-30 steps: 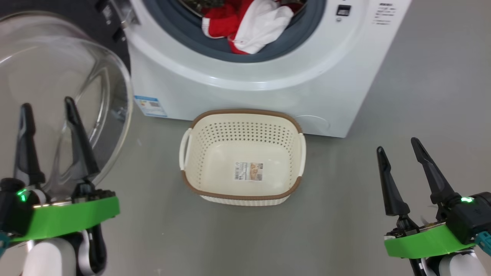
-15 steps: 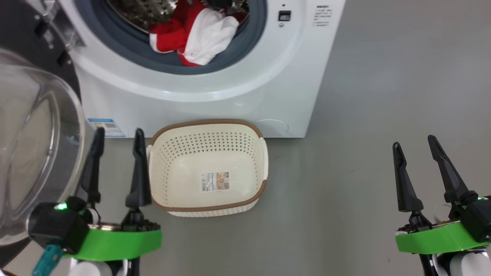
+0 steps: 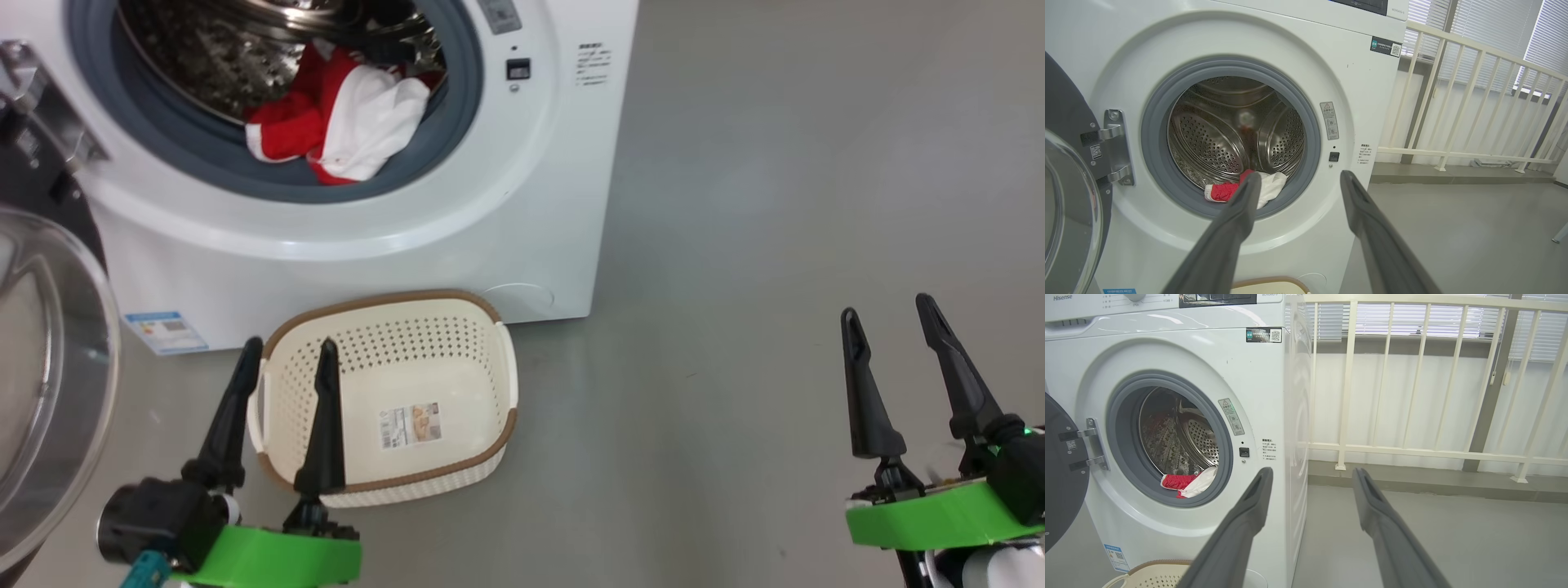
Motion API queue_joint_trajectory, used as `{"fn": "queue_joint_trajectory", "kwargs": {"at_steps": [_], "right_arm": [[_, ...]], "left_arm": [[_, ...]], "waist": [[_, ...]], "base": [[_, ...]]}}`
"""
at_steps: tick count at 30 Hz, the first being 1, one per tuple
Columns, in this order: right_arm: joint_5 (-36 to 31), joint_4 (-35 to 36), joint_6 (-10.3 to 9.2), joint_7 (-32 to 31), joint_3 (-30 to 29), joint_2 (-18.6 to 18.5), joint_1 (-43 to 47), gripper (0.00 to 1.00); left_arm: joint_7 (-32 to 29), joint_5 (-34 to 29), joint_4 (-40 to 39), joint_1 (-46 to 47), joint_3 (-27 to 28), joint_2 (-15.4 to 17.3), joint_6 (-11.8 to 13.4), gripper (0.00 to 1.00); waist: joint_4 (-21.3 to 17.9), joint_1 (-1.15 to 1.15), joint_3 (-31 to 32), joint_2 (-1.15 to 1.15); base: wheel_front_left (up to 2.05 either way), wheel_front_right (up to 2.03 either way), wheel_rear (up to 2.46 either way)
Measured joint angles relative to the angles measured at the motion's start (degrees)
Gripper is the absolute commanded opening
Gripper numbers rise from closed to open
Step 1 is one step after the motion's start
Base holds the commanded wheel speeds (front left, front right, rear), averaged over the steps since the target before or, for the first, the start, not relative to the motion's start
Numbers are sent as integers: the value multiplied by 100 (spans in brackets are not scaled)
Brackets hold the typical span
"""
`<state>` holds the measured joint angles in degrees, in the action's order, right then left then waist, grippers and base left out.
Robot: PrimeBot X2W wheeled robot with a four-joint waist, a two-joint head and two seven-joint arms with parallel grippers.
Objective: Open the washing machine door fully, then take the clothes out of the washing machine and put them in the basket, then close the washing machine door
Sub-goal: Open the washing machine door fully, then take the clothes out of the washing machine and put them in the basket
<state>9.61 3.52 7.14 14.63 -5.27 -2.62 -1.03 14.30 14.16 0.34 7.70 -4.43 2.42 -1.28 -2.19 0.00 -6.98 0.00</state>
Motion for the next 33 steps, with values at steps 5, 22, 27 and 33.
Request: {"fn": "queue_joint_trajectory", "kwargs": {"at_steps": [5, 22, 27, 33], "right_arm": [[1, 18, 0, 0, 4, 11, 209, 100], [-2, 130, 0, 0, -12, 52, 581, 100], [-2, 146, 0, 0, -66, 55, 716, 100], [-3, 159, 0, 0, -108, 57, 789, 100]], "left_arm": [[1, -77, 44, -243, 9, 85, 31, 100], [23, -268, 22, -951, 20, 175, 276, 100], [-10, -230, -15, -1043, 51, 183, 312, 100], [-70, -189, -65, -1167, 43, 204, 333, 100]], "waist": [[-225, 0, 123, 0], [-534, 0, 572, 0], [-505, 0, 679, 0], [-454, 0, 723, 0]], "base": [[0, 0, 0], [0, 0, 0], [0, 0, 0], [0, 0, 0]]}}
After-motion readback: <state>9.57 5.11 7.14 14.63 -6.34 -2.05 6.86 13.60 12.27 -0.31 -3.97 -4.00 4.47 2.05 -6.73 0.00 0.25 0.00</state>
